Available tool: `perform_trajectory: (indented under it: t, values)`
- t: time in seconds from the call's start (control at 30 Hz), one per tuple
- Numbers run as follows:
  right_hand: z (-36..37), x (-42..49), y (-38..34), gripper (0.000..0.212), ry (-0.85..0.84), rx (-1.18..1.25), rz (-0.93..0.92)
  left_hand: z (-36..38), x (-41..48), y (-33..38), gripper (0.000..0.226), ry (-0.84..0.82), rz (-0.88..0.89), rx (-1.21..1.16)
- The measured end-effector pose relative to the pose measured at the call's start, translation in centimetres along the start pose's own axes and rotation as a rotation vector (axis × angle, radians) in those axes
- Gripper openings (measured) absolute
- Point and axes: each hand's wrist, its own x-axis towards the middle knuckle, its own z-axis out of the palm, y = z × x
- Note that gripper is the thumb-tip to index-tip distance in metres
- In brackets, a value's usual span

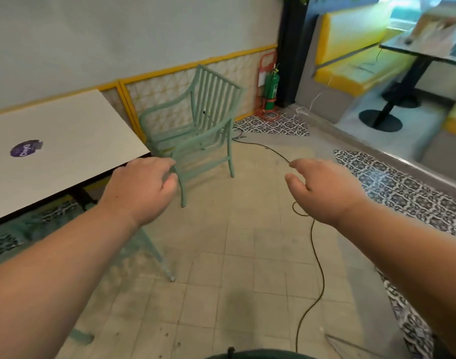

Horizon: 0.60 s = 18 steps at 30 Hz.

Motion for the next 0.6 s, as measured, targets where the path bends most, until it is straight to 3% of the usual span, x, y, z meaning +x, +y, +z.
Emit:
perform_trajectory:
  t: [0.2,0.6]
  values:
    - [-0.9,7.5,4.9,0.052,-0.012,-0.027,-0.022,1.8,8.3,3.3,0.047,-0.023,-0.012,-0.003]
    - [1.7,31.2,7.1,0.054,-0.032,0.025,-0.035,4.3,33.1,0.8,0.048,-0.041,0.017,0.060]
